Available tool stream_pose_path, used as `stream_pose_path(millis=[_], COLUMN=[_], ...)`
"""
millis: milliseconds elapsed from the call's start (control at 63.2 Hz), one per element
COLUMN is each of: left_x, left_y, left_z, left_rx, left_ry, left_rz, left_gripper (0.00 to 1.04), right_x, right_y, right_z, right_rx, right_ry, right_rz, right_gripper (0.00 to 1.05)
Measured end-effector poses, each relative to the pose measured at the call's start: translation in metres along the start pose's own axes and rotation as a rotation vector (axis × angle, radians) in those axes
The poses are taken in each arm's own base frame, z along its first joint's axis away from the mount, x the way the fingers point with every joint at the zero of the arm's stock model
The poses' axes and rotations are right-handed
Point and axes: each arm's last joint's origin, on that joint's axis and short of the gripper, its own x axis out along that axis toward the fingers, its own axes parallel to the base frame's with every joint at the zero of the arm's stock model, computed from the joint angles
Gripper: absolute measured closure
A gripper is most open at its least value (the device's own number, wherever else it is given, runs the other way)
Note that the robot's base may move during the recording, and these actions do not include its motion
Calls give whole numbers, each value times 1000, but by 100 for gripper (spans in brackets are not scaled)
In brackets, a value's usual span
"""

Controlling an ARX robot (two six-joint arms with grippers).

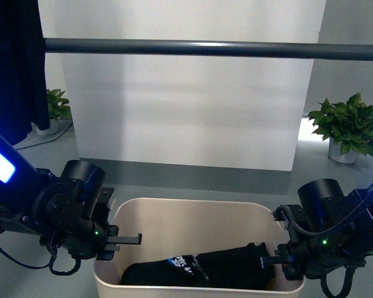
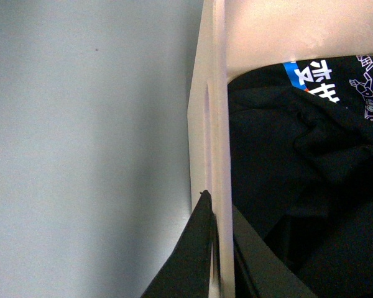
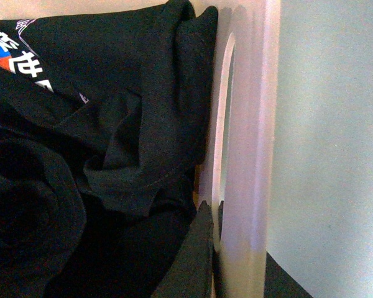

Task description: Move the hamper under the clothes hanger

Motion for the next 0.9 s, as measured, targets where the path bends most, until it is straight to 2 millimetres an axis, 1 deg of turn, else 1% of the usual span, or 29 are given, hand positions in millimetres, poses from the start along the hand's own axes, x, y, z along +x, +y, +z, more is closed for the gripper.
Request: stream_pose_path(millis=[174, 348, 902], left_x=[0, 0, 0], left_y=[-1, 1, 1], left_z=[0, 0, 0], left_rx=[1, -1, -2], left_ry=[0, 0, 0], left_rz=[-3, 5, 4], left_gripper=[101, 101, 101], right_x=[0, 0, 0], right_y=[-2, 1, 1], right_z=[0, 0, 0], right_rx=[4, -1, -1], right_ry=[0, 0, 0], right_rz=[-3, 2, 1], right_gripper=[102, 102, 102])
